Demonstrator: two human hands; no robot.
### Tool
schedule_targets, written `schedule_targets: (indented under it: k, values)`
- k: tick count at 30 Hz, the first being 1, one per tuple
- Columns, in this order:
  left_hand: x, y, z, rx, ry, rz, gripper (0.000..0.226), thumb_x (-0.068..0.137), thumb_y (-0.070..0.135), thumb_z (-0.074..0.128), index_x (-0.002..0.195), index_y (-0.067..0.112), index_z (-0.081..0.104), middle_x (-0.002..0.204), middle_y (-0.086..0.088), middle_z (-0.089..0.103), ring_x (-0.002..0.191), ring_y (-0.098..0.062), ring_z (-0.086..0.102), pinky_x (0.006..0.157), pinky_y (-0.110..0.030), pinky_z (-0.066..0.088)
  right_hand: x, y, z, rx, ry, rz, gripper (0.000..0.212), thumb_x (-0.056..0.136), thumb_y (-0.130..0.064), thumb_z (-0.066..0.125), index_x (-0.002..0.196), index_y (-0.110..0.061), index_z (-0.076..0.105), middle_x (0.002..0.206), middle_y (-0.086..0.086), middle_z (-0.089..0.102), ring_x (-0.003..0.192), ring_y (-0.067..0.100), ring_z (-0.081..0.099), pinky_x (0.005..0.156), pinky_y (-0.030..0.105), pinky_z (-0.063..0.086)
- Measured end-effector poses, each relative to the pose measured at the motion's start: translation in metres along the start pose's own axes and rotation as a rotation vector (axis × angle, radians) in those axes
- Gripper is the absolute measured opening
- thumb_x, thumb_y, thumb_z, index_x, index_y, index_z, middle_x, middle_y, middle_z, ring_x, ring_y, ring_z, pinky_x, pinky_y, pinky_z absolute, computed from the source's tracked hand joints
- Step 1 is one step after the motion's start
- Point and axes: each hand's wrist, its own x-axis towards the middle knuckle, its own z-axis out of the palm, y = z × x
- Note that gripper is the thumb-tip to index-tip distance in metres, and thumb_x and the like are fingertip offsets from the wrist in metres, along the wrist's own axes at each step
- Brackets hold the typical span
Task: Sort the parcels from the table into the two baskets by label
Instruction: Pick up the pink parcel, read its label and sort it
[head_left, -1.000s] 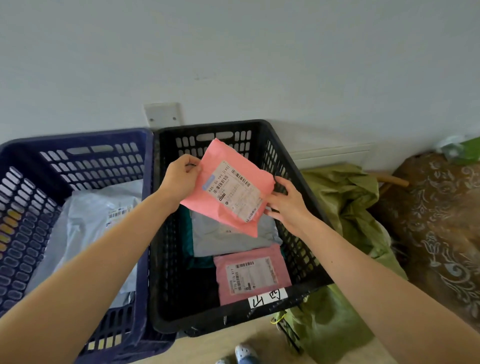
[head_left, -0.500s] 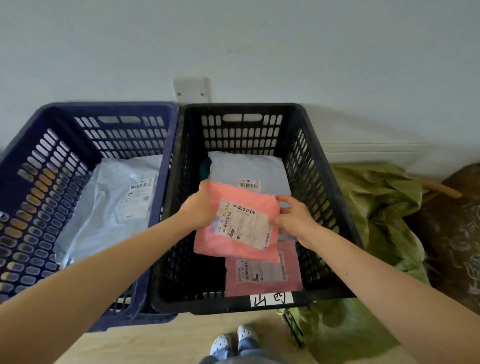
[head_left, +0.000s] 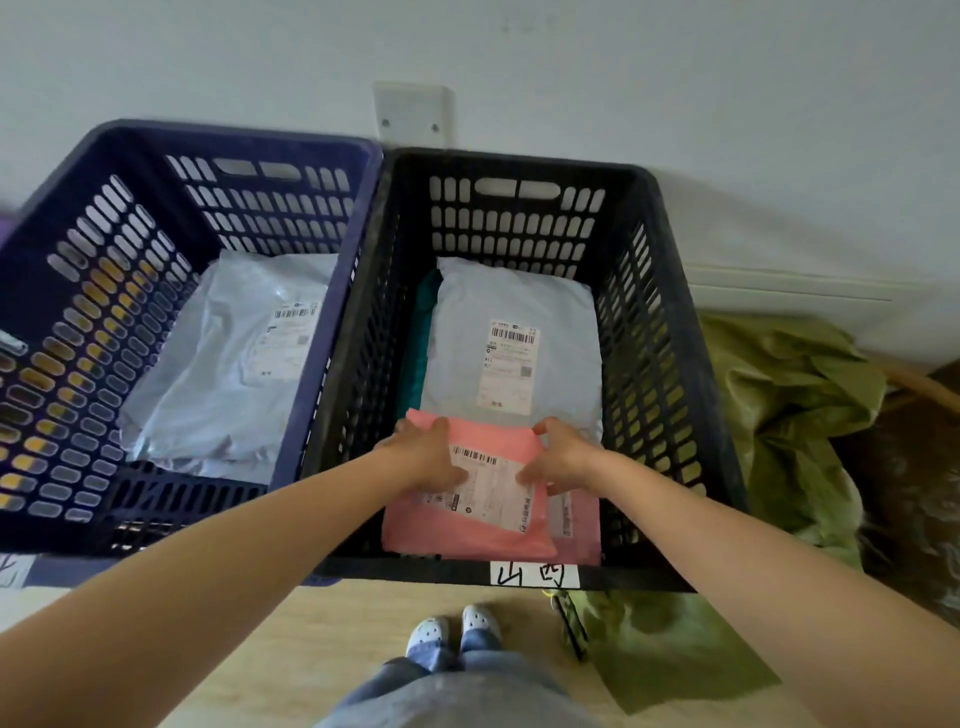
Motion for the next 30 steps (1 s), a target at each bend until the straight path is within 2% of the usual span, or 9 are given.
schedule_targets:
  k: [5, 12, 15, 17, 18, 20, 22, 24, 30]
  values:
    - [0.003, -0.008, 0.003, 0.018, -0.080, -0.036, 0.088, 0.083, 0.044, 0.070, 0.149, 0.017, 0.018, 0.147, -0.023, 0.021, 0.129, -0.037, 0.040, 0.103, -0.042, 0.042, 0.004, 0.004, 0.012, -0.190, -0.052, -0.023, 0.070, 0.081, 0.000, 0.069, 0.140, -0.011, 0.032, 0.124, 0.012, 0.052, 0.110, 0.028, 0.058, 0.090, 0.040, 0.055]
    - [0.006, -0.011, 0.014, 0.073, -0.013, -0.055, 0.091, 0.082, 0.043, 0.070, 0.150, 0.018, 0.016, 0.145, -0.022, 0.024, 0.123, -0.033, 0.047, 0.097, -0.040, 0.047, 0.010, 0.006, 0.015, -0.348, -0.135, -0.076, 0.079, 0.081, -0.009, 0.073, 0.146, -0.011, 0.027, 0.135, 0.011, 0.048, 0.116, 0.028, 0.055, 0.095, 0.041, 0.052]
    - [0.002, -0.007, 0.018, 0.223, 0.027, -0.020, 0.078, 0.087, 0.041, 0.065, 0.147, 0.016, 0.022, 0.141, -0.022, 0.030, 0.121, -0.034, 0.047, 0.095, -0.043, 0.048, 0.012, 0.010, 0.015, -0.464, -0.116, -0.143, 0.074, 0.081, -0.015, 0.074, 0.142, -0.009, 0.033, 0.135, 0.011, 0.051, 0.120, 0.028, 0.052, 0.099, 0.038, 0.047]
    - [0.000, -0.004, 0.018, 0.411, 0.055, -0.004, 0.078, 0.087, 0.043, 0.066, 0.145, 0.015, 0.024, 0.143, -0.022, 0.028, 0.124, -0.035, 0.044, 0.094, -0.044, 0.049, 0.012, 0.011, 0.015, -0.578, -0.093, -0.180, 0.070, 0.083, -0.022, 0.073, 0.139, -0.009, 0.034, 0.131, 0.011, 0.051, 0.115, 0.028, 0.054, 0.092, 0.038, 0.049]
    - [0.000, -0.003, 0.017, 0.503, 0.078, 0.010, 0.080, 0.085, 0.044, 0.068, 0.145, 0.016, 0.024, 0.142, -0.021, 0.028, 0.125, -0.035, 0.042, 0.093, -0.044, 0.050, 0.011, 0.011, 0.014, -0.642, -0.072, -0.215, 0.071, 0.084, -0.025, 0.072, 0.140, -0.011, 0.032, 0.132, 0.011, 0.048, 0.115, 0.028, 0.053, 0.090, 0.039, 0.049]
    - [0.003, -0.002, 0.015, 0.598, 0.117, 0.044, 0.088, 0.079, 0.041, 0.074, 0.147, 0.019, 0.022, 0.141, -0.018, 0.026, 0.127, -0.034, 0.038, 0.093, -0.045, 0.049, 0.010, 0.010, 0.013, -0.731, -0.038, -0.320, 0.086, 0.083, -0.031, 0.073, 0.149, -0.018, 0.019, 0.146, 0.010, 0.033, 0.127, 0.029, 0.044, 0.097, 0.043, 0.046]
    - [0.006, -0.002, 0.015, 0.621, 0.092, 0.077, 0.100, 0.077, 0.039, 0.078, 0.151, 0.024, 0.013, 0.146, -0.019, 0.020, 0.131, -0.038, 0.033, 0.097, -0.048, 0.046, 0.010, 0.010, 0.012, -0.798, -0.077, -0.427, 0.100, 0.082, -0.032, 0.074, 0.154, -0.026, 0.005, 0.161, 0.005, 0.008, 0.144, 0.027, 0.024, 0.110, 0.047, 0.037]
    - [0.008, -0.003, 0.016, 0.622, 0.033, 0.106, 0.108, 0.076, 0.041, 0.078, 0.154, 0.029, 0.004, 0.150, -0.021, 0.017, 0.136, -0.041, 0.028, 0.101, -0.050, 0.042, 0.011, 0.010, 0.014, -0.902, -0.140, -0.489, 0.104, 0.082, -0.031, 0.074, 0.154, -0.031, -0.001, 0.163, -0.001, -0.008, 0.149, 0.025, 0.011, 0.115, 0.047, 0.031]
    - [0.010, -0.004, 0.017, 0.646, -0.091, 0.160, 0.111, 0.079, 0.039, 0.077, 0.153, 0.035, -0.005, 0.154, -0.021, 0.016, 0.137, -0.039, 0.032, 0.102, -0.051, 0.040, 0.019, 0.015, 0.017, -1.053, -0.221, -0.485, 0.108, 0.081, -0.032, 0.075, 0.154, -0.033, -0.005, 0.162, 0.000, -0.013, 0.150, 0.025, 0.002, 0.117, 0.045, 0.019]
